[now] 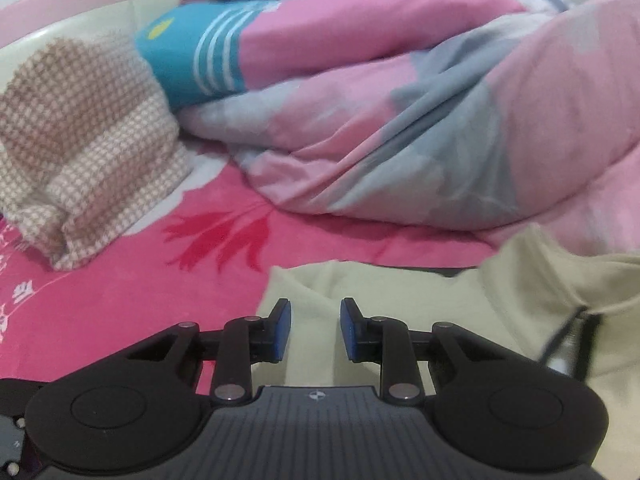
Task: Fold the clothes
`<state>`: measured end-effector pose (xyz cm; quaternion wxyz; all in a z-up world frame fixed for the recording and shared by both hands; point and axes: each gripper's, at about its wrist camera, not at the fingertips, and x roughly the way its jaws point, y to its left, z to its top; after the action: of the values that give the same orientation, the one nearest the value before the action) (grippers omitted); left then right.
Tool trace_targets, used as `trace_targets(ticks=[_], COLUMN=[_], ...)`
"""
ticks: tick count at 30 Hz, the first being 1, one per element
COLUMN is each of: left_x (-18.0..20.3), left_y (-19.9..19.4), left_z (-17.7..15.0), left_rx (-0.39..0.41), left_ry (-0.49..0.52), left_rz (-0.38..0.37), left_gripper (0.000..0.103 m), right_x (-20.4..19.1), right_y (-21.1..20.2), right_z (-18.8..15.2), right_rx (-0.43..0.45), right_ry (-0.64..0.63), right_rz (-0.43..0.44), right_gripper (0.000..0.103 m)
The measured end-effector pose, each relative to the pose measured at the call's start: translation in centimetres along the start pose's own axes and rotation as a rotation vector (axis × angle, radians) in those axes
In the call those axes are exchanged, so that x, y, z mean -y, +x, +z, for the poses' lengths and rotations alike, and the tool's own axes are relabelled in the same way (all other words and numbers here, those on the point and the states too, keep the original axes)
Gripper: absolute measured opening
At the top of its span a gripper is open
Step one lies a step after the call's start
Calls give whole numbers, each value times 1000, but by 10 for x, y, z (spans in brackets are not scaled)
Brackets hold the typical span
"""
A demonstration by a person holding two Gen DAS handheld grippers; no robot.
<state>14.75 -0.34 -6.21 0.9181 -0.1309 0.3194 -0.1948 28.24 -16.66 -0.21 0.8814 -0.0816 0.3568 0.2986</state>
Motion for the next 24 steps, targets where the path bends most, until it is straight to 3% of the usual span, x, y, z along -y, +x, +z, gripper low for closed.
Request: trace_targets(ticks=[4,8,11,15,19,24], left_x=[0,-3,-7,-10,-12,-16], left_y=[-1,-2,-3,-3,-3,-2], left_z=[-3,-3,-1,0,1,2], left_rx=[5,9,14,18,20,23], left_ry=[-1,-12,-33,-56,-72,-92], left_rz=[-7,-21,-35,-47,-56,-73], left_gripper=[64,65,65,65,66,68], right_x=[2,26,57,115,168,194], right_y=[46,42,-7,-112,-201,-216], right_z=[5,15,9,-21,-70,-137], right_rx=[-40,18,107,260,290,213], right_ry=[53,247,362,455,509,522], right_rz=[-2,1,-35,-174,-329,-309], right_gripper=[29,29,29,30,30,30])
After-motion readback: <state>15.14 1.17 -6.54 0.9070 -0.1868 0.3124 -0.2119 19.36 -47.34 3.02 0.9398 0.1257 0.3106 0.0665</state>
